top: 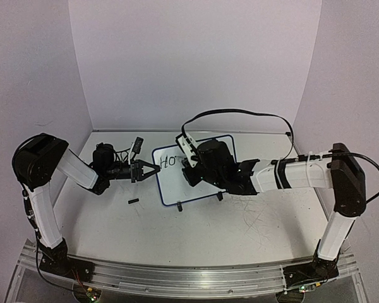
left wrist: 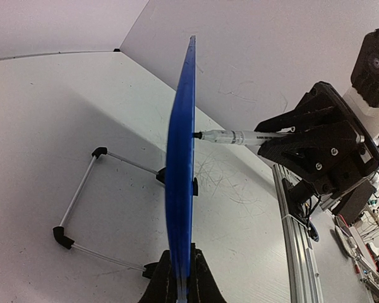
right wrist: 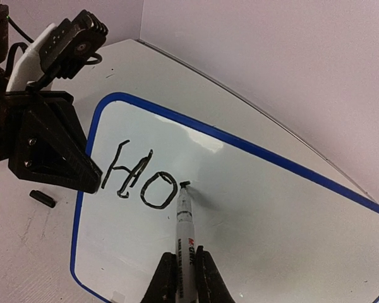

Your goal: Write a sentence on the whiteboard

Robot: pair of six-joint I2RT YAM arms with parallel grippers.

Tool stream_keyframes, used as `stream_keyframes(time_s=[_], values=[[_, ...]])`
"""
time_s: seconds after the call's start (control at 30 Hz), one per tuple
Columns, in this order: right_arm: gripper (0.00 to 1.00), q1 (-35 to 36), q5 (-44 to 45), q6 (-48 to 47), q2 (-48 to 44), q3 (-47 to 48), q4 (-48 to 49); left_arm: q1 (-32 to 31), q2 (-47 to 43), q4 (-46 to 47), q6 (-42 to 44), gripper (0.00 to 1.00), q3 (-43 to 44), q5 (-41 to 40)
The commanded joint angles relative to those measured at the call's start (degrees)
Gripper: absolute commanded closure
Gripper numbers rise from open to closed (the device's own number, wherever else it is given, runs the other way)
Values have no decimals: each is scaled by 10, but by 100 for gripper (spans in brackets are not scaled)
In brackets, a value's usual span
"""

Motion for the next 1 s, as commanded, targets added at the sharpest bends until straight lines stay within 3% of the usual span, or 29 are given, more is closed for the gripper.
stream_keyframes(time_s=[0.0, 0.97], values=[[100, 1, 12, 15, -2, 5, 5, -9, 1, -43, 34, 100, 3, -8], [100, 21, -17, 53, -12, -29, -23, -9, 0, -47, 34, 100, 5, -7]])
